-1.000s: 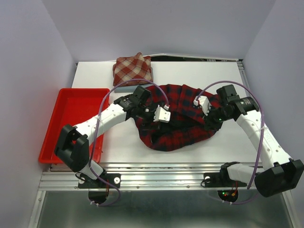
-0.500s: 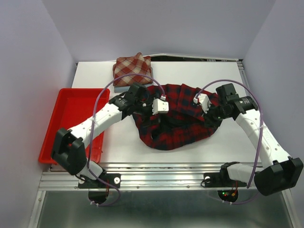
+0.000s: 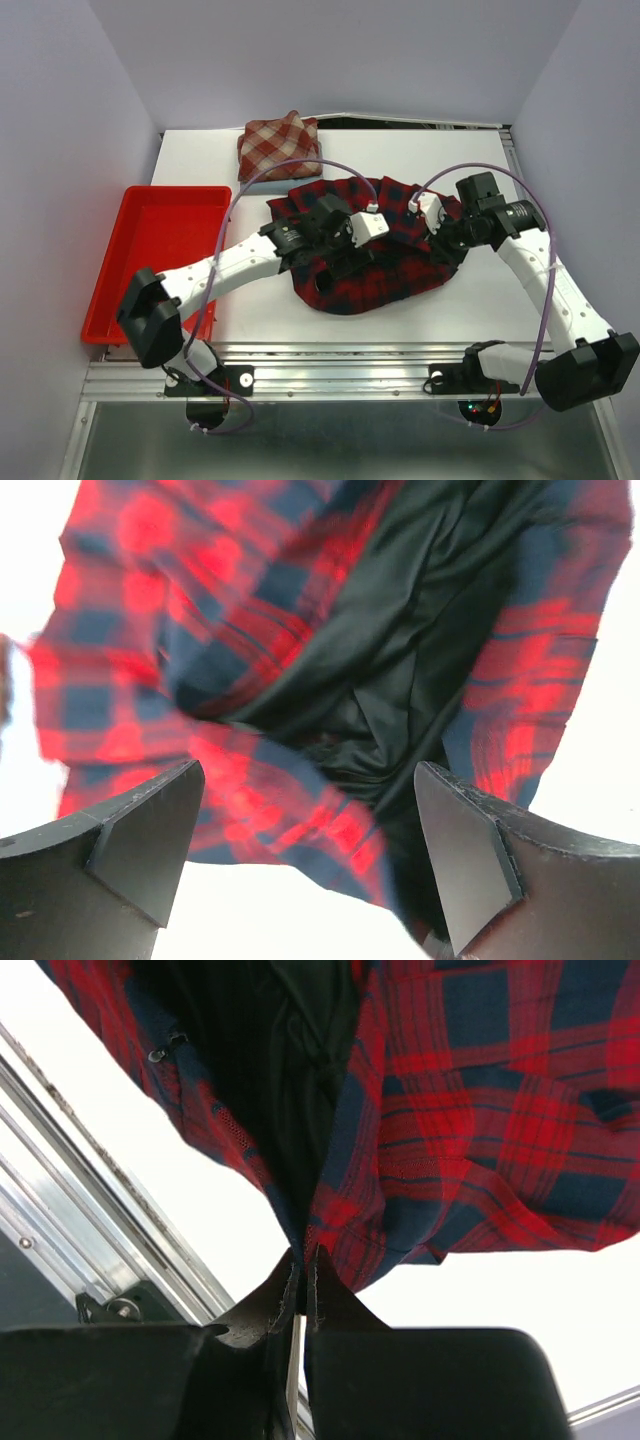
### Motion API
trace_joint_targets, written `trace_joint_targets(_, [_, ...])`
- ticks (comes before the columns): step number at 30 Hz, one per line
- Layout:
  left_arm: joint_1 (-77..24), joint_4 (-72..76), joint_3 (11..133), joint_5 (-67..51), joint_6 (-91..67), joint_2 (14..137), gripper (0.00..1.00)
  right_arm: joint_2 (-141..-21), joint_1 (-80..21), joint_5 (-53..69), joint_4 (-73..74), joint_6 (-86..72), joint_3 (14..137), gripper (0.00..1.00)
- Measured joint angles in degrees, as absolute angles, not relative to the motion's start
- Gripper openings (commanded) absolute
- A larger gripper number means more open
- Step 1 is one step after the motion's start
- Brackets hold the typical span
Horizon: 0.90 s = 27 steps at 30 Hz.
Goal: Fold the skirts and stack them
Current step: Flatten the skirt out
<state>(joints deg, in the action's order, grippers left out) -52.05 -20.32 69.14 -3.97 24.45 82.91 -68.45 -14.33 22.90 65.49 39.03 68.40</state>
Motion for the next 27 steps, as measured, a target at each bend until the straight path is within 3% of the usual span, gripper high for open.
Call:
trace_joint_targets(9, [-52.3, -21.8, 72.3, 11.8, 15.5, 98.4, 0.98, -65.0, -14.3, 21.4, 65.5, 38.8, 69.8, 0.01])
trace_joint_targets(14, [-42.0, -25.1, 75.6, 14.7, 16.2, 97.2, 0.98, -63.1, -14.3, 17.8, 65.1, 40.0, 69.1, 0.01])
trace_joint_targets(18, [-32.1, -26.1, 78.8, 12.1, 19.1, 92.8, 0.98, -61.1, -14.3, 16.0, 63.7, 41.2, 66.1, 0.01])
trace_joint_targets(24, [-29.4, -27.7, 75.4, -0.1, 27.2, 84.4, 0.91, -61.2, -14.7, 13.9, 61.8, 42.0, 62.9, 0.01])
trace_joint_targets(27, [-27.7, -29.5, 74.0, -6.2, 30.4, 84.0, 0.97, -61.7, -14.7, 13.0, 61.0, 42.3, 62.3, 0.01])
